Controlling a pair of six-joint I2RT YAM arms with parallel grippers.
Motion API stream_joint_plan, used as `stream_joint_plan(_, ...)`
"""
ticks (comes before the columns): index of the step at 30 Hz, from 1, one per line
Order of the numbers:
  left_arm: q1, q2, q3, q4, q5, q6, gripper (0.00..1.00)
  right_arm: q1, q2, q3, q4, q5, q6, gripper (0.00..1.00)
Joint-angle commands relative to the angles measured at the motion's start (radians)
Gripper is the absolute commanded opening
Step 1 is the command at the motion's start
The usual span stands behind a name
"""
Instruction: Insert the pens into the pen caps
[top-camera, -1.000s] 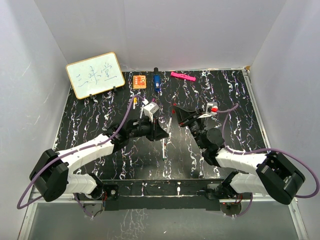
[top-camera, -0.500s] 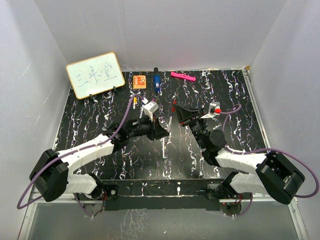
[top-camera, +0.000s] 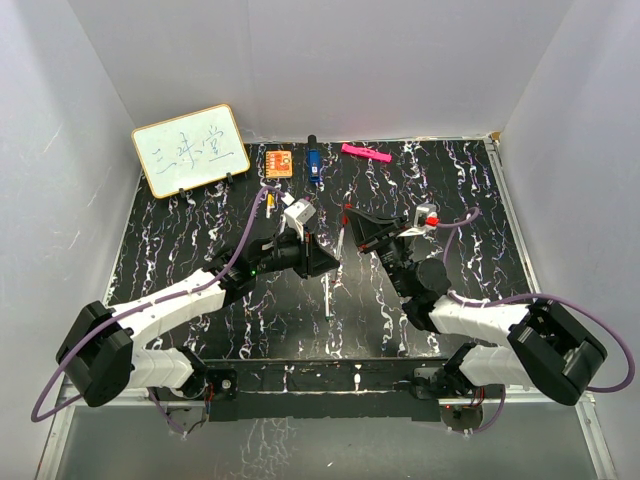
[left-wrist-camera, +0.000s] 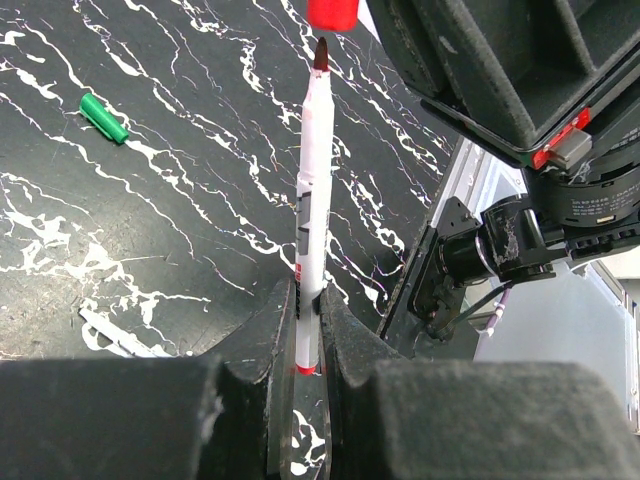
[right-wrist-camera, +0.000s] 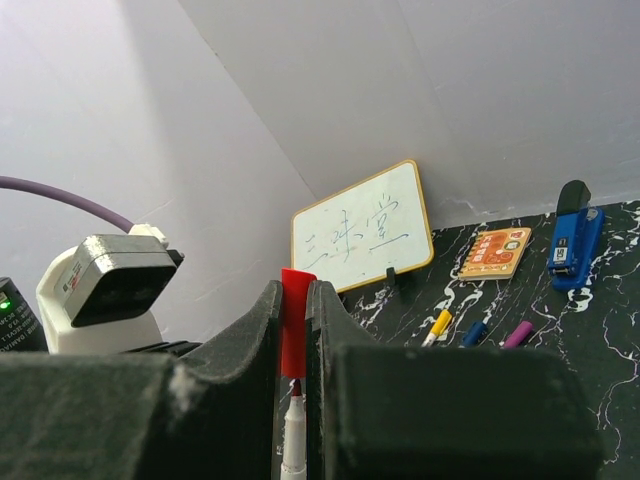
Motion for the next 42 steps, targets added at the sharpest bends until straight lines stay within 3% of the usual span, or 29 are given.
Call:
stream_joint_plan(1,-0.007,-0.034,0.001,0.031,0.007,0.007,0.0,0.0,0.003,0.029,0.041,-0.017,-0.011,0.0)
stream_joint_plan(24,-0.008,-0.059,0.005,0.041,-0.048,0.011,0.0,0.0,-0.007,0.023,-0.042,-0.064,0.018,0.0)
stream_joint_plan(42,-0.008,-0.092,-0.004,0.184,-0.262,-0.052,0.0,0.003,0.001,0.107,-0.371,-0.196,0.029,0.0)
